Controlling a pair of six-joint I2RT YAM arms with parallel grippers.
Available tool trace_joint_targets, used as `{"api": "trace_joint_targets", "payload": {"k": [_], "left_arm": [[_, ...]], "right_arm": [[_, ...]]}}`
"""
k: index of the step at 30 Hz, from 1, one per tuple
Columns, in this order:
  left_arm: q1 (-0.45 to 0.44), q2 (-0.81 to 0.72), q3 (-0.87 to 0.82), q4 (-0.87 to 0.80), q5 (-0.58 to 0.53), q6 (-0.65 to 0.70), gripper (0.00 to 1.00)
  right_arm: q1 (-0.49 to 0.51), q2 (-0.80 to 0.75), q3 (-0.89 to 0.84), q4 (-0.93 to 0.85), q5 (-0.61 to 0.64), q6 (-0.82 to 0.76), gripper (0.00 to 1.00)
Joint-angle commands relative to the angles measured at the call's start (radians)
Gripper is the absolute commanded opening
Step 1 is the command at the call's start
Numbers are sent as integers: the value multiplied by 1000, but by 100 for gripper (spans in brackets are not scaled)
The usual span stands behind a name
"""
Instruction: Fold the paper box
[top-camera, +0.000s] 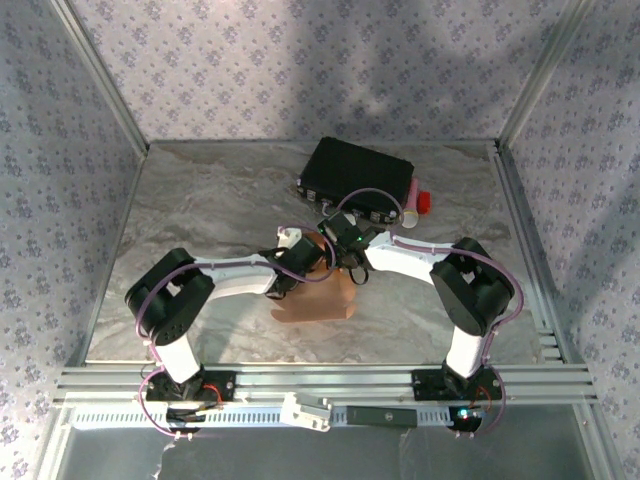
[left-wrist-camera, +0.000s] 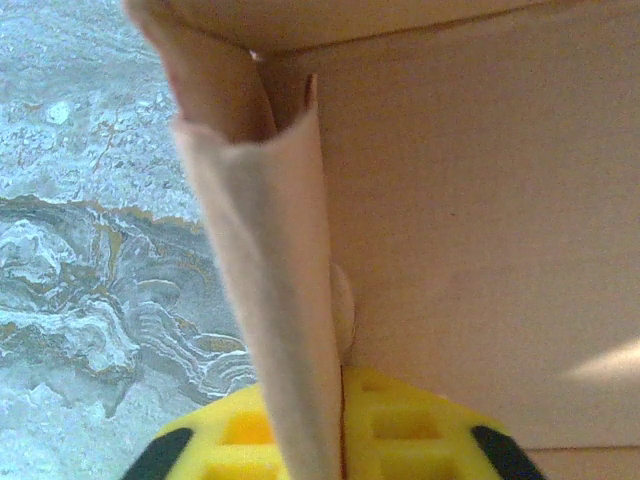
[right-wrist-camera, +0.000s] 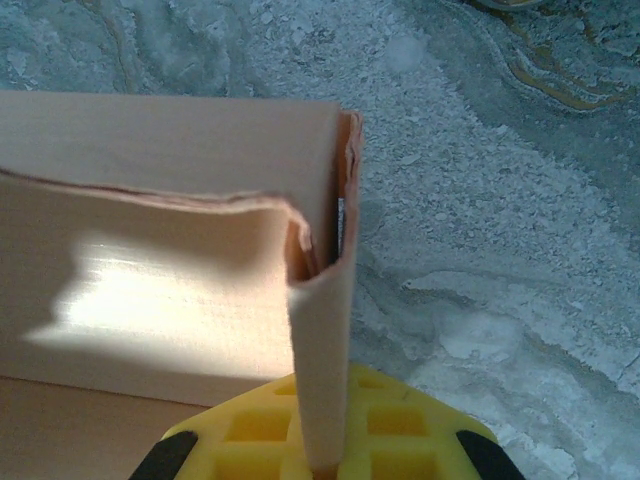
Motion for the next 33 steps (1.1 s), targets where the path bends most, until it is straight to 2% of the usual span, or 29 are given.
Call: {"api": "trace_joint_targets", "payload": {"k": [1,6,20,27,31,33], "left_arm": [[-17,-14,17,-41,-2,35,26],[-11,-90,16,-27,47,67,39],[103,-162,15,22,247,138,43],[113,-141,42,0,207,148,40],[112,-116,46,1,192,158,29],[109,-101,45,3,186,157,27]], "right_arm": [[17,17,17,-38,-20,-7,0],[17,20,17,-39,-18,-6,0],[17,24,25,-45,-23,-6,0],[17,33,41,-60,-23,-4,0],[13,32,46,-67,-26,-3,0],[12,31,50,-70,-26,-3,0]]}}
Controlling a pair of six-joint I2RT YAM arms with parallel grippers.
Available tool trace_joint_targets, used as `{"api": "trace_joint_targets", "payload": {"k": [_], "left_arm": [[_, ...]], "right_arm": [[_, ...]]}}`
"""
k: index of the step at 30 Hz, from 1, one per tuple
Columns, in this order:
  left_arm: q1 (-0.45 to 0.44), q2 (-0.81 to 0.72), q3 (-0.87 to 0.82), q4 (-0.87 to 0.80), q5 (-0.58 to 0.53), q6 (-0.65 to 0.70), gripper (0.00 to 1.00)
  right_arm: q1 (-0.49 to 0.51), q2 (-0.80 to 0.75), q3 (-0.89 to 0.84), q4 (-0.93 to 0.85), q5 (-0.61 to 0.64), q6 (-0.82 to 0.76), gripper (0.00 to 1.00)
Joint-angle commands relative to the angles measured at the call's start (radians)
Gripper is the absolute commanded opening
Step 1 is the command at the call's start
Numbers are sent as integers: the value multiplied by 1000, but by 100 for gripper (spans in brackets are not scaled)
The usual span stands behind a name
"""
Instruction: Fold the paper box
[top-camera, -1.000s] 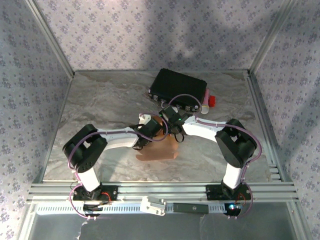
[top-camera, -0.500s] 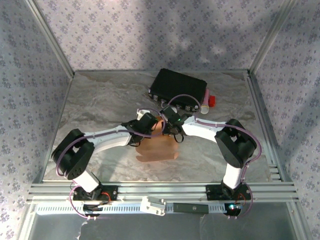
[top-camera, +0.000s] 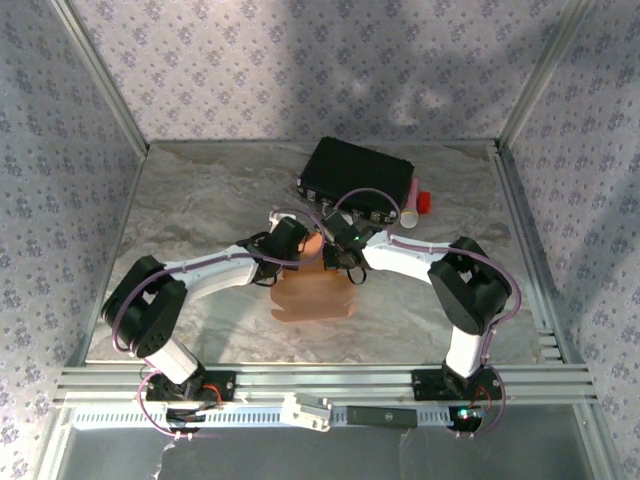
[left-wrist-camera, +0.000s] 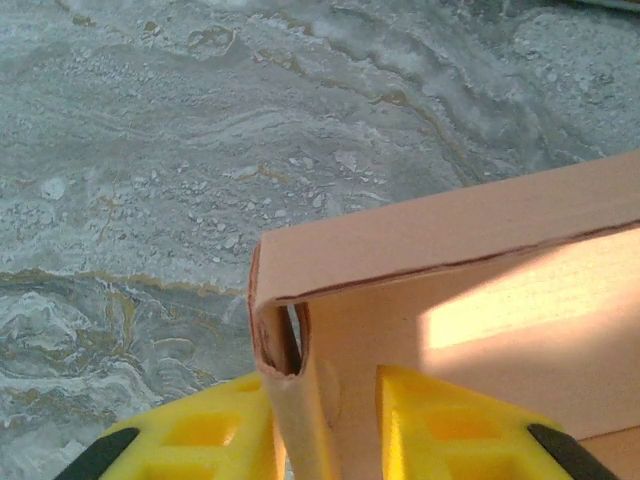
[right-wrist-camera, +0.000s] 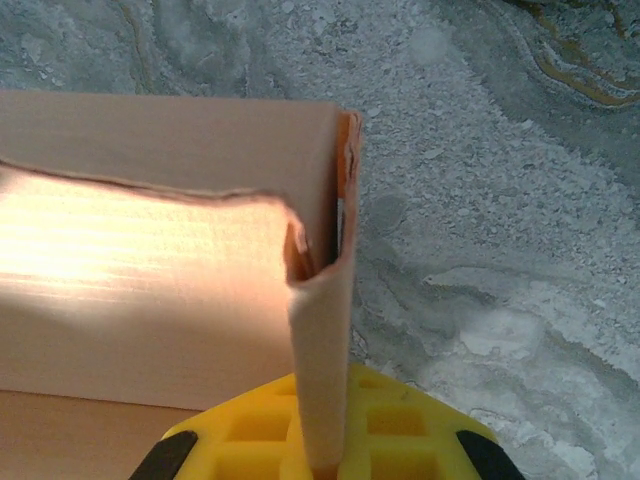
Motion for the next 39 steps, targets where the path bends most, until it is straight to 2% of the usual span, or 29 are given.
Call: {"api": "trace_joint_targets", "payload": {"k": [1,3,10,17,23,24,26,28,32,34,39], "left_arm": [[-3,29,29,2,-24,8,27],[-3,34,24,9,-36,3,24],[-25,92,64,-20,-143,-10,0],[-77,170,131,-151,-321,-99,0],[-82,180,143,-191,-355,-128,0],[-83,177,147,-192,-352,-123,4],[-84,155,148,-191,-339,-110,22],[-87,123,148,-179,-308,-86,34],[-77,55,145,-145,-209,-36,51],[-51,26,138,-126,-139,-26,55],[2,-13,123,-99,-34,-5,54]], "right_arm": [[1,18,26,-47,-20,-3,0],[2,17,26,-46,-26,-4,0],[5,17,26,-47,-26,-1,0],[7,14,34,-65,-25,8,0],[5,17,41,-72,-32,16,0],[4,17,44,-75,-35,17,0],[4,25,46,-85,-37,21,0],[3,29,45,-92,-36,25,0],[-3,37,70,-95,-43,33,0],[-4,37,79,-96,-46,36,0],[-6,40,83,-99,-52,36,0]]}}
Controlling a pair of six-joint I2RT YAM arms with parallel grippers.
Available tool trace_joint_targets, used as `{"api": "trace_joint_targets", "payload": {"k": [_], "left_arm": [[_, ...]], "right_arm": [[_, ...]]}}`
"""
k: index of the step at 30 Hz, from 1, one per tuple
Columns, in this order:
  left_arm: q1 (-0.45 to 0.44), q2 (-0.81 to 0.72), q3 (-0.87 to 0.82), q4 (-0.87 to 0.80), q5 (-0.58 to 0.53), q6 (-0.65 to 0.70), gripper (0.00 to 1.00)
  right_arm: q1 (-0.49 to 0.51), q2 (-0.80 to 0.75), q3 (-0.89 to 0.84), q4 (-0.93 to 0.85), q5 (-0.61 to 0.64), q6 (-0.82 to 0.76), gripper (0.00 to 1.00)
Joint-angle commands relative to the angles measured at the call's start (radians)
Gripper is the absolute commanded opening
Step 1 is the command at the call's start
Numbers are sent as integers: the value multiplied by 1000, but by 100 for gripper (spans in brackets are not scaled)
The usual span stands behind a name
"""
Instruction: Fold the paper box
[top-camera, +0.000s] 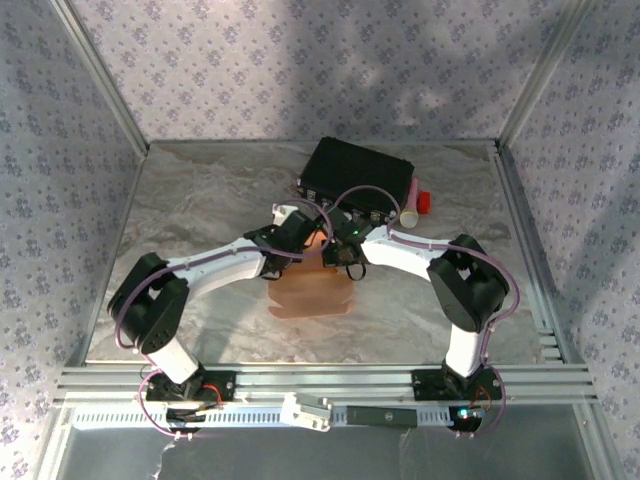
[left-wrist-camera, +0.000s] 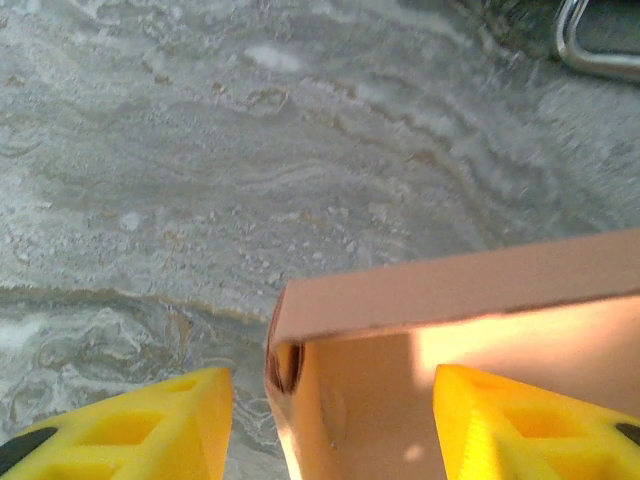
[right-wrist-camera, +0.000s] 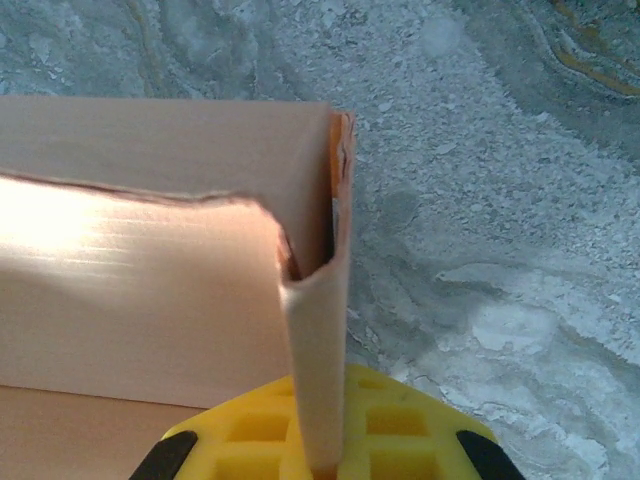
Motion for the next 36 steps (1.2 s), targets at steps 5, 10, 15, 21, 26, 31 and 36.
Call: {"api": "trace_joint_targets", "payload": {"k": [5,10,15,21,26,31,36], "left_arm": [[32,-1,16,3,89,54,51],[35,19,-1,0,69,42,50],[33,34,-14,-13,20,33,46],[31,21,-48,-4,-2,16,44],[-10,-79,-35,-50,-21,-21,52],[-44,-204,47,-252,-40,-164,53],[-116,-344,82,-474,-62,-437,48]], "right_arm": [[5,24,34,-43,-12,24,0],[4,26,43,-58,-12,25,0],[5,31,47,-71,-8,24,0],[2,38,59,-89,-9,54,0],[-2,47,81,-122,-24,85,0],[-17,37,89,-156,-56,182,0],[-65,11,34,-97,-167,331,0]]}}
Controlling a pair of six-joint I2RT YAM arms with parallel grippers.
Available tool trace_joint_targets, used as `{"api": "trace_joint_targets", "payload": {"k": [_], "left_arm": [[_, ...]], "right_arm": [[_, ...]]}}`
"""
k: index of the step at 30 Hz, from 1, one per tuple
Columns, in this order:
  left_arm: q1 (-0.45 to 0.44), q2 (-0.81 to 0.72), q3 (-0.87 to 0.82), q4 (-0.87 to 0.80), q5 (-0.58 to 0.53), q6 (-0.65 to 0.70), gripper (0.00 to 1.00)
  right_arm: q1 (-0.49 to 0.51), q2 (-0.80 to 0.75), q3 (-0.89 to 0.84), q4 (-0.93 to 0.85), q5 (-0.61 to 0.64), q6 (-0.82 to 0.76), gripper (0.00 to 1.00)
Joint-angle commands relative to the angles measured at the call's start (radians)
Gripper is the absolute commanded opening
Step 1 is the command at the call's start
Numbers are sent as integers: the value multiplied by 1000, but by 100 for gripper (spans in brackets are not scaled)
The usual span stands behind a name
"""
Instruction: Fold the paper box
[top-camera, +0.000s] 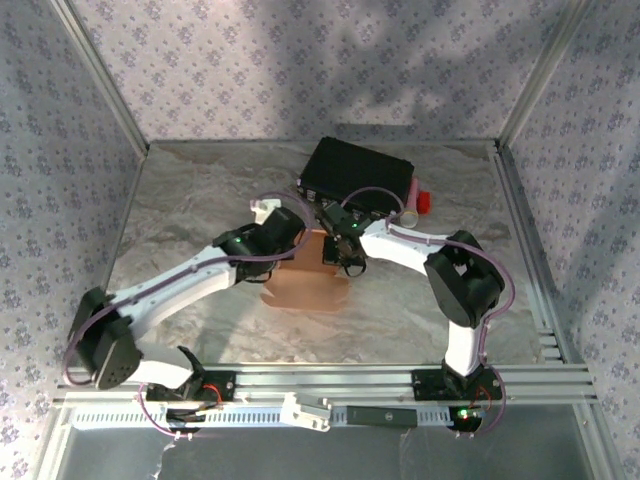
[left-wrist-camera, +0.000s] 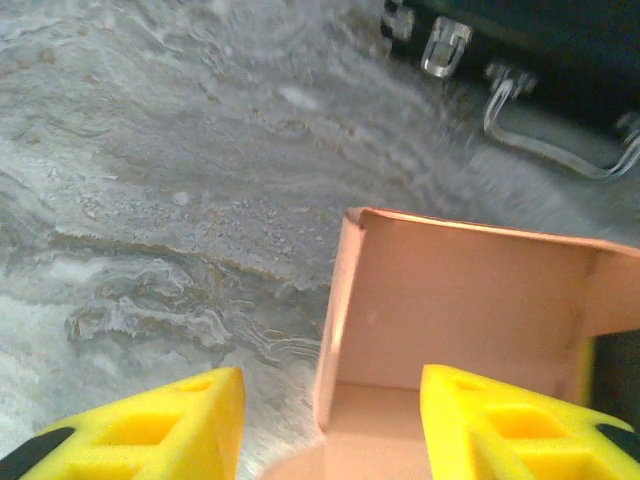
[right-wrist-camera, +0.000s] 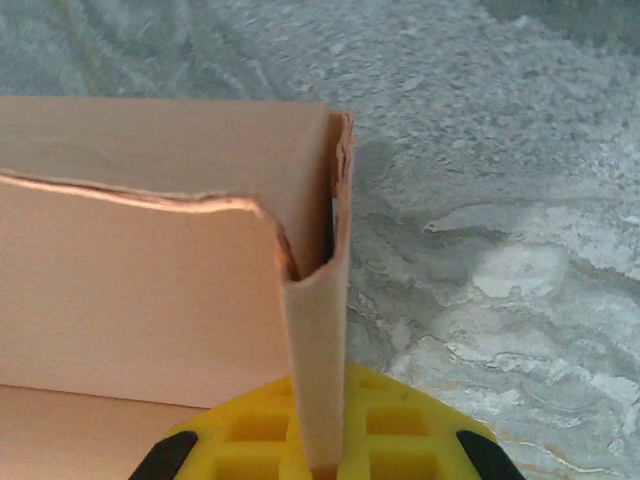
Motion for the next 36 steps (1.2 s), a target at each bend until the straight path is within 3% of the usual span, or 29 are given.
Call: {"api": "trace_joint_targets", "payload": {"k": [1,7,10,14,18,22,25,32,36], "left_arm": [[-69,-91,34,-253,-70,-273,47],[-233,-190,59,-472,-126,-599,50],[-291,-191,62,-483,-114,-710,51],[-348,-144,97,-468,-127,-797,53],[-349,-110,103,-399,-130,-819,67],[-341,-82,100,-347,-117,-828,69],[-314,-64,84,-314,-88,-825,65],[-277,-35,58,-253,-61,-825,41],[-270,-6,58,-267,-53,-842,38]], "right_arm": [[-29,-34,-35,15,-85,171,0],[-34,-55,-26,17,-101,343,0],[-43,-57,-34,28,-112,412,0],[-53,-70,-50,55,-137,489,0],[-48,-88,-91,58,-132,537,0],[-48,-107,-124,79,-129,580,0],[-47,-110,-127,86,-138,588,0],[-38,-105,-143,118,-155,619,0],[-38,-97,-149,136,-172,630,0]]}}
